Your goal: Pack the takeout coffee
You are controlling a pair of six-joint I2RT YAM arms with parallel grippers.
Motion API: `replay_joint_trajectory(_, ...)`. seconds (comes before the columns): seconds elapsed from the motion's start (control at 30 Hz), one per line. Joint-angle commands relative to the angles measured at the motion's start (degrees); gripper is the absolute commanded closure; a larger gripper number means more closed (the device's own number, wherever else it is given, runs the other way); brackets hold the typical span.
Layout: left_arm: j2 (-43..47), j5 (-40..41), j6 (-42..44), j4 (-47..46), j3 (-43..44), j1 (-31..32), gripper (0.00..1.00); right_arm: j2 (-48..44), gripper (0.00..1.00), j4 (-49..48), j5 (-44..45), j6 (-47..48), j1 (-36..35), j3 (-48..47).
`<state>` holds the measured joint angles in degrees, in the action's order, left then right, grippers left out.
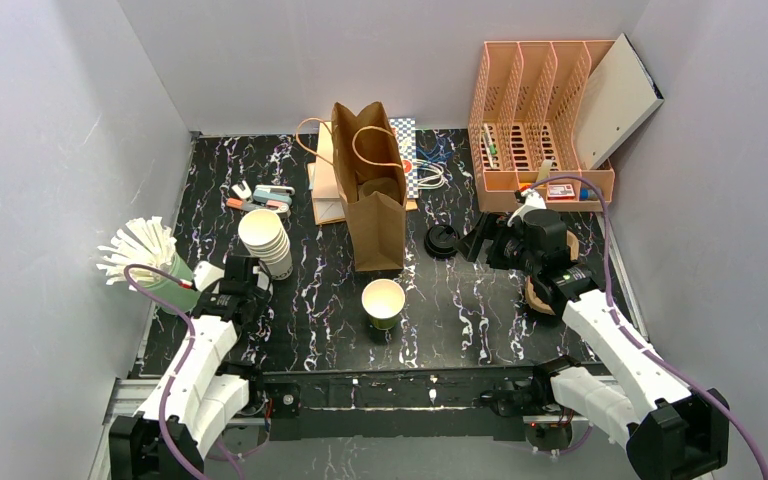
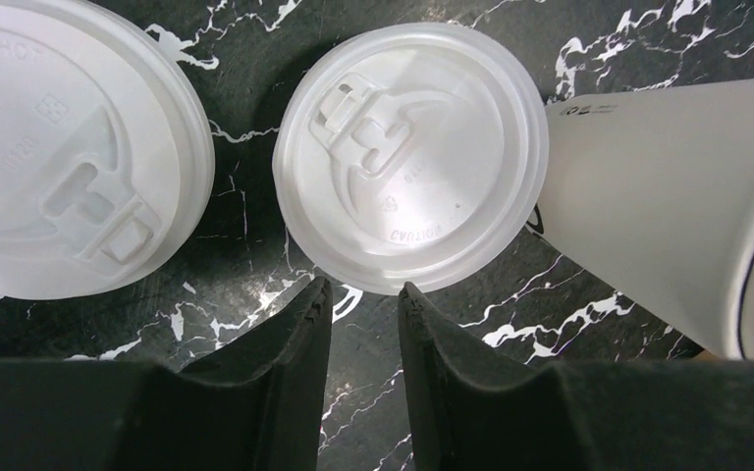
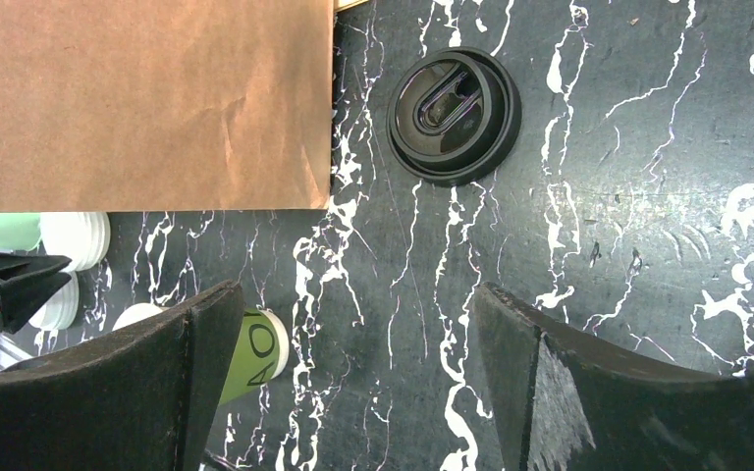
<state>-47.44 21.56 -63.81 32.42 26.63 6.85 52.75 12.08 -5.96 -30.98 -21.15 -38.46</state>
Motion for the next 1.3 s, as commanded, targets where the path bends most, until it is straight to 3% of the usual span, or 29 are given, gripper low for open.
replay_joint_trajectory(0.0, 0.1, 3.8, -2.0, -1.5, -1.2, -0.3, 0.71, -1.0, 0.04, -0.7, 0.8, 1.0, -0.3, -1.2)
replay_joint_trajectory(0.43, -1.1, 7.0, -6.0, -0.3, -1.4, -0.4, 0.68, -0.6, 0.04, -0.6, 1.3, 1.4, -0.4, -1.3)
replay_joint_trajectory(0.93, -3.0, 6.8, -8.0, 2.2, -1.4, -0.4, 0.83, 0.2, 0.04, -1.0, 1.0, 1.2, -0.4, -1.5)
replay_joint_trajectory(1.13, -3.6, 6.3, -8.6, 2.7, -1.6, -0.4, 0.77, 0.1, 0.04, -1.1, 0.9, 1.2, -0.3, -1.4)
replay_joint_trajectory(1.27, -3.0, 7.1, -8.4, 3.6, -0.9, -0.4, 0.88, -0.3, 0.04, -0.8, 1.1, 1.2, -0.4, -1.4)
